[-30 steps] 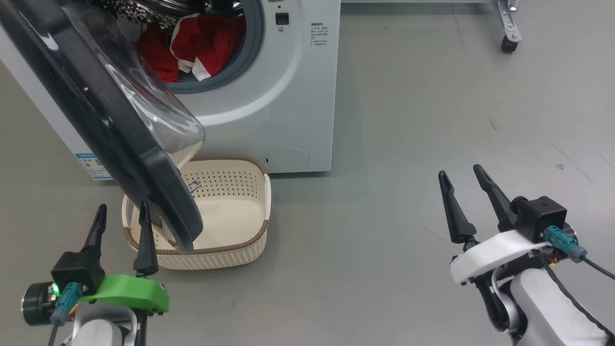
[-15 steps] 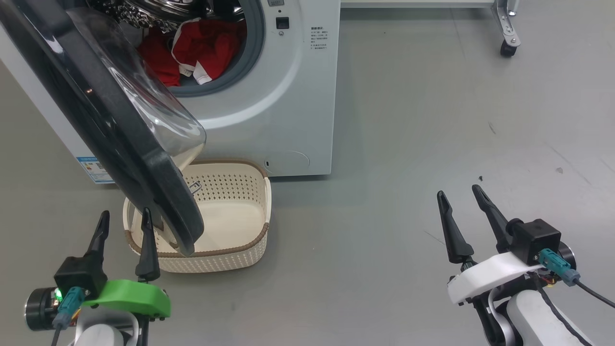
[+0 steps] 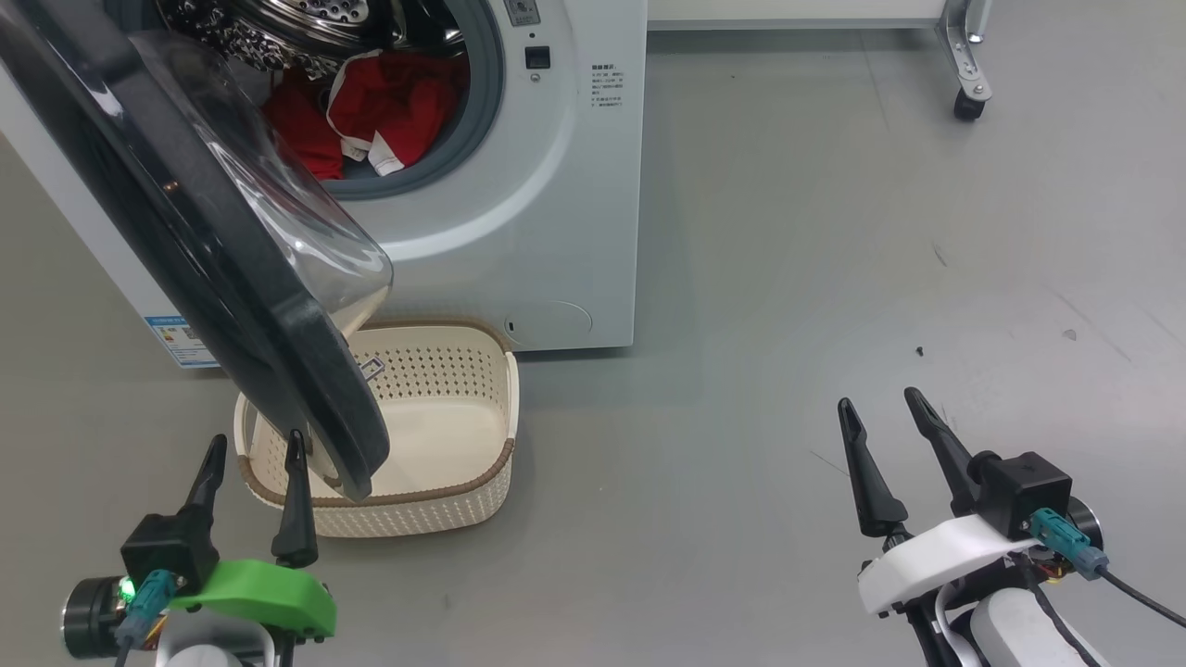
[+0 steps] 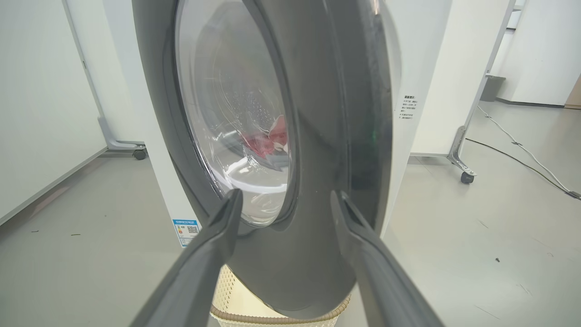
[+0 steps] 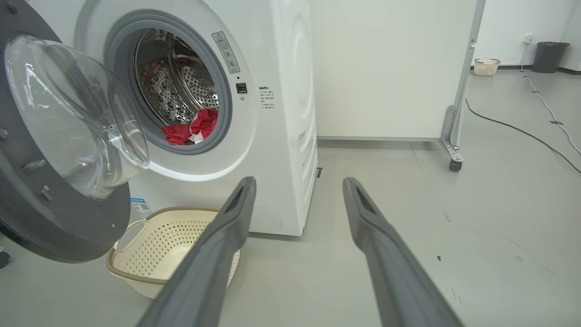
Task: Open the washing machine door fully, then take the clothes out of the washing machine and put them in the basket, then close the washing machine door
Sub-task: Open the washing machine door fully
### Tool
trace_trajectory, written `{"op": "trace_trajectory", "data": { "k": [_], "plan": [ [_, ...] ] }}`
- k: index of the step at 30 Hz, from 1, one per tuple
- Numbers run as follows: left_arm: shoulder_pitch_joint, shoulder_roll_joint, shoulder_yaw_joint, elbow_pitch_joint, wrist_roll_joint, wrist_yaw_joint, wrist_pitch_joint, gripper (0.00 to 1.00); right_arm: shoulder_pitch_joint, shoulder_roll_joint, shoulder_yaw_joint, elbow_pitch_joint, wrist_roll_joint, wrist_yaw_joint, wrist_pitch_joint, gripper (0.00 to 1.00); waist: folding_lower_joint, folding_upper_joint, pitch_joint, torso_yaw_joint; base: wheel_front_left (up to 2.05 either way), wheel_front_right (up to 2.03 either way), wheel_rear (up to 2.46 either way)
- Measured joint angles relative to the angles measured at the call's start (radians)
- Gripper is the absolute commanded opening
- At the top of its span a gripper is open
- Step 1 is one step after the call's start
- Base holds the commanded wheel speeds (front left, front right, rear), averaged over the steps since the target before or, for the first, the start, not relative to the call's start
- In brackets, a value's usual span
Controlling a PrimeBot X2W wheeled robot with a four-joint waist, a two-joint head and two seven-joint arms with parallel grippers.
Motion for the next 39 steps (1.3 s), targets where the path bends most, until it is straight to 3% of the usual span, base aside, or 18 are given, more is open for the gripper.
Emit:
{"op": "trace_trajectory", "data": {
  "k": [36,37,39],
  "plan": [
    [-0.002,-0.004,0.006,0.031,-0.031,-0.034,0.0,1.0,0.021,0.033,-0.051,-0.024,-0.067,0.009,0.0,1.0,0.0,0.0,0.037,-0.005,0.0,0.0,0.0],
    [-0.002,-0.004,0.005,0.034,-0.034,-0.035,0.0,0.95,0.021,0.034,-0.052,-0.024,-0.069,0.01,0.0,1.0,0.0,0.0,0.037,-0.005,0.0,0.0,0.0],
    [-0.002,-0.004,0.005,0.041,-0.039,-0.04,0.0,0.31,0.021,0.037,-0.054,-0.024,-0.071,0.01,0.0,1.0,0.0,0.0,0.037,-0.003,0.0,0.0,0.0]
  ]
}}
